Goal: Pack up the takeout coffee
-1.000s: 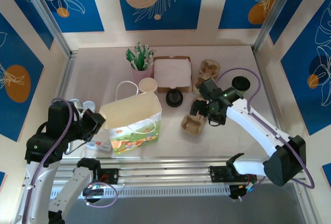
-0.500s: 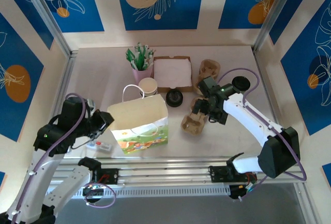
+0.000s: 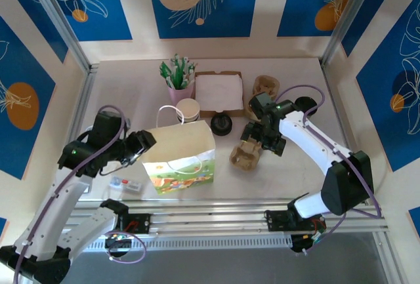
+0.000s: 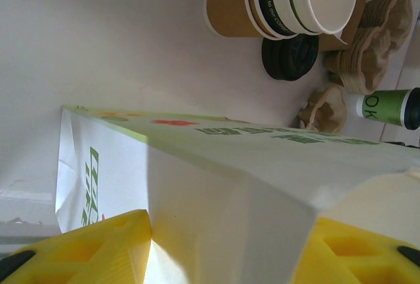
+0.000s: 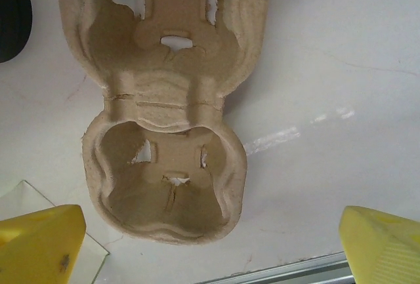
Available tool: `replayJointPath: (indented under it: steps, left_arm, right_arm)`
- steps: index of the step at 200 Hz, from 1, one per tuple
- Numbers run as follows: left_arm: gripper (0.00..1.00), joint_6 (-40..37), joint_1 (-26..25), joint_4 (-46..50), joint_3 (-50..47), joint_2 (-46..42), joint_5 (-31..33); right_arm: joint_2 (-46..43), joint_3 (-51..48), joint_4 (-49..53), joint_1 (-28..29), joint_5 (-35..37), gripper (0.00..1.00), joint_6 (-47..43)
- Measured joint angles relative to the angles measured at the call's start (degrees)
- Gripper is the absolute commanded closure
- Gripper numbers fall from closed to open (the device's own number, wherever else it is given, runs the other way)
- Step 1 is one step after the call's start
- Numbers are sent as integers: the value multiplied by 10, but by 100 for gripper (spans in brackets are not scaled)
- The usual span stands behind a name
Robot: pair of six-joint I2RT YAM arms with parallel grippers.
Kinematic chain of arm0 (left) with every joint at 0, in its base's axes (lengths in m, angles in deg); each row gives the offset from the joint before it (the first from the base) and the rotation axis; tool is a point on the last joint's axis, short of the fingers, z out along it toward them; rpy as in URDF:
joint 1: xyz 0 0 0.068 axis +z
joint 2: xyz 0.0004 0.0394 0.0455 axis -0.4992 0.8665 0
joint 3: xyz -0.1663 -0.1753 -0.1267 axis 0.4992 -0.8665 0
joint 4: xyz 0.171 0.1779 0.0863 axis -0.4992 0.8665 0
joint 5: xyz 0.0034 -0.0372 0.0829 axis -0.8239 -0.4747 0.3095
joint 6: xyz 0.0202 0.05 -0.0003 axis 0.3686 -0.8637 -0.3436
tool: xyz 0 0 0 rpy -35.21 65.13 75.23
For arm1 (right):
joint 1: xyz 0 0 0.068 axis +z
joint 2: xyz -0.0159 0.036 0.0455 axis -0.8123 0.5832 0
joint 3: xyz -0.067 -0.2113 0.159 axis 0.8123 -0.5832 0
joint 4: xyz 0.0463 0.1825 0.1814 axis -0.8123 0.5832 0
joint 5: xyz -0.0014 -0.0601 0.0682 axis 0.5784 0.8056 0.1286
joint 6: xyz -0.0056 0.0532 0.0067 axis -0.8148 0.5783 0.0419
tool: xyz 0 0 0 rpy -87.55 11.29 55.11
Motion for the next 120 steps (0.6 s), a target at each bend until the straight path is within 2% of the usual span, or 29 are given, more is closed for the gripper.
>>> replayJointPath:
  steps: [35, 55, 120]
  left_arm:
    - [45, -15, -4, -35, 0, 24, -14]
    - [44, -16, -13, -61, 0, 31, -23]
    - [28, -58, -29, -83, 19, 48, -22]
  right_arm:
    - [-21, -25, -6, -12, -2, 6, 40]
    - [-29, -26, -5, -14, -2, 5, 79]
    - [-20, -22, -1, 4, -36, 7, 264]
